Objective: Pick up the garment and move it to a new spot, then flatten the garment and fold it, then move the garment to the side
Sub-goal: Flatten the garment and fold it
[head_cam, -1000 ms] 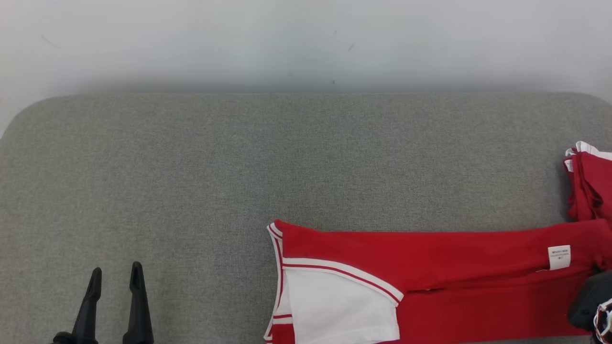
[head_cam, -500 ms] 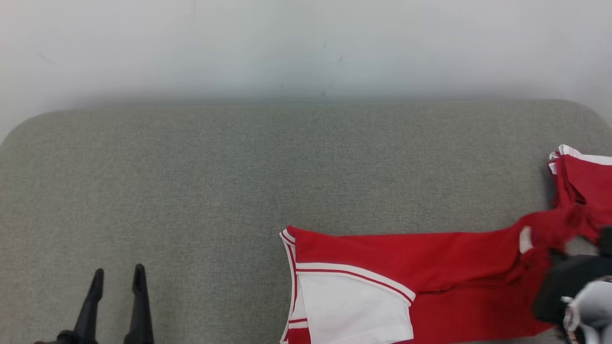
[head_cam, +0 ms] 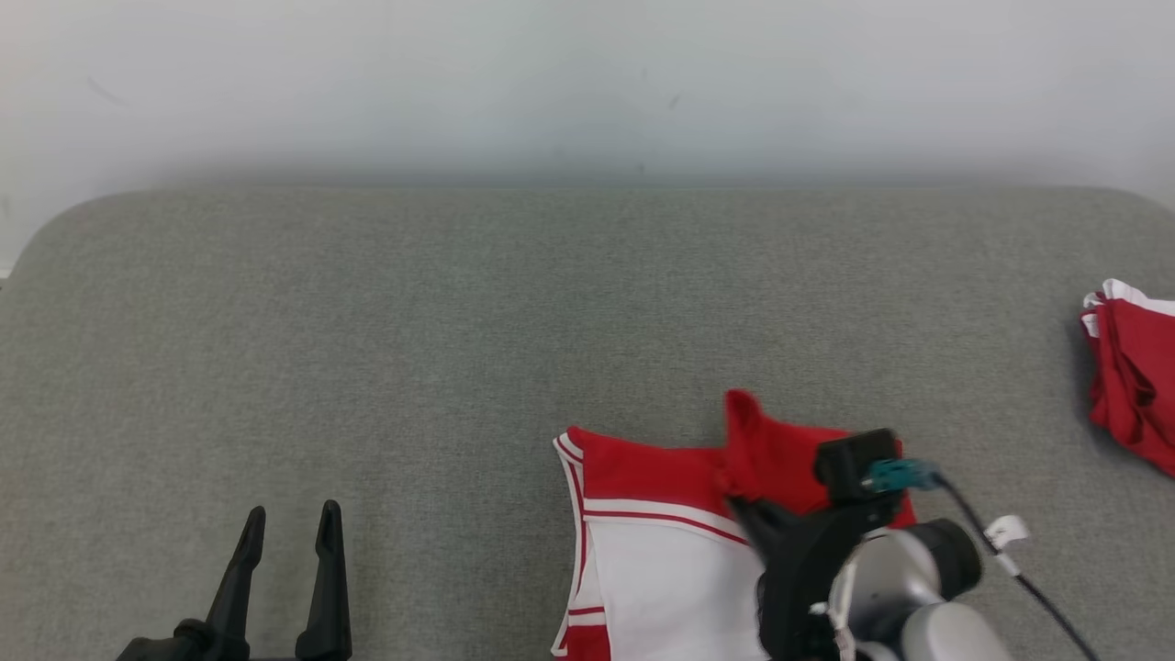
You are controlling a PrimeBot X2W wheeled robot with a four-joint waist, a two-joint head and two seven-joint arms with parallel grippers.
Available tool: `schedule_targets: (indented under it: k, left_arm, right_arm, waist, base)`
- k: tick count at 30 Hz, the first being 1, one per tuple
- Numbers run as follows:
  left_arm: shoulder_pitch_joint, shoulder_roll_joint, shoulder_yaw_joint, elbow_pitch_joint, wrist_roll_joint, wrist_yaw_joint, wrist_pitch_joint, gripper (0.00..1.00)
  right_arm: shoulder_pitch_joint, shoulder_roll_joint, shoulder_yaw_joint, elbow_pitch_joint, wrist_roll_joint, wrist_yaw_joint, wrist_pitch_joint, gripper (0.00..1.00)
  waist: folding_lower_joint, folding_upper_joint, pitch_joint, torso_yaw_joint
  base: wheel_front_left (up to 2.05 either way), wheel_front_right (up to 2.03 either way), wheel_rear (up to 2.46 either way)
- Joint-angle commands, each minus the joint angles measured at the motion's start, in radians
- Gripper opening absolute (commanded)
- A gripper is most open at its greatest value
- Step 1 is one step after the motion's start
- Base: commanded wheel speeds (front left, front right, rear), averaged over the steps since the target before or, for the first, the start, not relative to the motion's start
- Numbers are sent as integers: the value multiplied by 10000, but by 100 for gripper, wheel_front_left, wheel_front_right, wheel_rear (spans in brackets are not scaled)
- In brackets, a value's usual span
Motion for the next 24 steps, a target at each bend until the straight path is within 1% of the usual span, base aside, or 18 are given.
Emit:
schedule_targets:
  k: [1, 3, 4, 6, 13, 16, 17, 18, 20, 24]
  left_arm:
    - [-105, -14, 16, 72, -52, 14, -97, 100]
    - [-193, -23, 2, 109, -68, 39, -98, 100]
    - [-249, -39, -14, 129, -83, 40, -138, 100]
    - [-227, -47, -49, 157, -89, 35, -170, 100]
    - [-414, -106, -238, 310, -92, 25, -206, 100]
    - [-443, -121, -280, 381, -102, 19, -232, 100]
    - [-425, -122, -291, 409, -112, 18, -242, 100]
    - [-429, -123, -299, 444, -128, 18, -245, 100]
    - [-439, -123, -279, 465, -148, 22, -267, 100]
    - [-402, -89, -212, 483, -195, 39, -292, 100]
  right_arm:
    - [-83, -19, 333, 150, 196, -27, -92, 0]
    - [-285, -22, 864, 404, 321, -27, -203, 0]
    - [-422, -17, 1364, 632, 459, -27, -303, 0]
    - [-521, -19, 1725, 882, 601, -27, -364, 0]
    - [-949, -19, 2421, 1607, 802, -27, -627, 0]
    - [-1096, -19, 2538, 1843, 872, -27, -715, 0]
    - [-1115, -16, 2601, 1885, 918, -27, -741, 38]
    - [-1075, -14, 2665, 1923, 1128, -27, -736, 100]
    - [-1042, -14, 2800, 1842, 1641, -27, -838, 100]
    - [-1078, -17, 2918, 1212, 3248, -27, -1311, 100]
  waist:
    - [-1, 0, 59, 190]
    - [-1, 0, 72, 320]
    - [-1, 0, 89, 422]
    - [-1, 0, 104, 505]
    - [-1, 0, 175, 733]
    - [-1, 0, 185, 776]
    - [-1, 0, 185, 780]
    - [-1, 0, 180, 779]
    - [-1, 0, 162, 750]
    - [-1, 0, 122, 619]
  base:
    - [0, 0, 0]
    - [0, 0, 0]
    - [0, 0, 0]
    - [0, 0, 0]
    - [0, 0, 0]
    - [0, 0, 0]
    - [0, 0, 0]
    - [0, 0, 0]
    - [0, 0, 0]
    - [0, 0, 0]
